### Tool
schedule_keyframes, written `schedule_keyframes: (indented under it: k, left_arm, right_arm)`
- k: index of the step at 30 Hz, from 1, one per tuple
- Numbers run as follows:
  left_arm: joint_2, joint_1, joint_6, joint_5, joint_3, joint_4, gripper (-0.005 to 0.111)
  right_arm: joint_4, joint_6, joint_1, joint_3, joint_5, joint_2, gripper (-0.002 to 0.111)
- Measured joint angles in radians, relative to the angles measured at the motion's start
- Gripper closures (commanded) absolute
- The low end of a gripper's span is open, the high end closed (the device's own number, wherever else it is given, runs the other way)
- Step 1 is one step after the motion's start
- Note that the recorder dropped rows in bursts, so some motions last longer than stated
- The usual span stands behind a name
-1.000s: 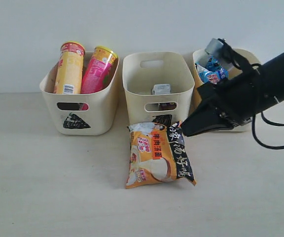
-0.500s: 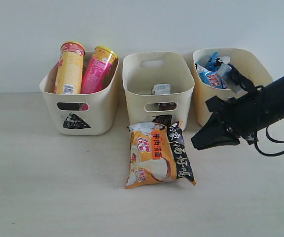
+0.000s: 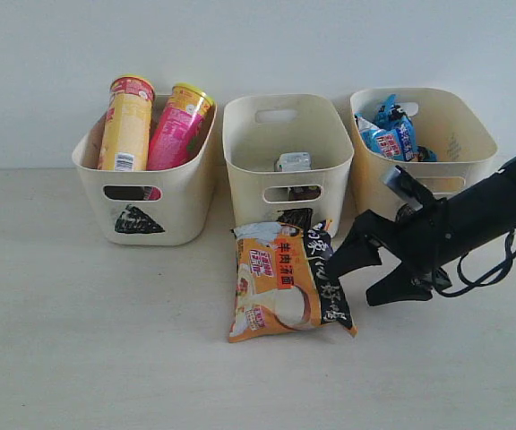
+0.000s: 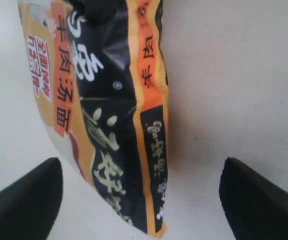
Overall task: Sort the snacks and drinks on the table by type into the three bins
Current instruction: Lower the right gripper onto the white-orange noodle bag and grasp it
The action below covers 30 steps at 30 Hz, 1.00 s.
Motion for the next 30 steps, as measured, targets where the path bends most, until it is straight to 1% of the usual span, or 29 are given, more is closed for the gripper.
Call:
schedule_keyframes:
  k: [2,3,11,17,25,28,30]
  left_arm:
    - [0.000,0.000,0.000,0.000,0.000,0.000,0.102]
    - [0.000,0.000,0.000,0.000,0.000,0.000,0.102]
    - [0.000,0.000,0.000,0.000,0.000,0.000,0.102]
    - [0.000,0.000,0.000,0.000,0.000,0.000,0.102]
    - [0.000,0.000,0.000,0.000,0.000,0.000,0.102]
    - [0.000,0.000,0.000,0.000,0.000,0.000,0.102]
    - [0.000,0.000,0.000,0.000,0.000,0.000,0.102]
  right_arm:
    - [0.017,-0.002,0.000,-0.022,0.002,0.022,0.021]
    - [0.021,-0.002,0.000,-0.028,0.000,0.028,0.021]
    - [0.050,-0.004,0.013,-0.100,-0.008,0.077,0.022]
    - [0.077,-0.010,0.055,-0.147,-0.009,0.109,0.022]
    - [0.093,-0.023,0.127,-0.160,-0.015,0.130,0.022]
    - [0.100,-0.023,0.148,-0.165,-0.015,0.139,0.026]
    - [0.107,-0.023,0.154,-0.167,-0.016,0.142,0.035]
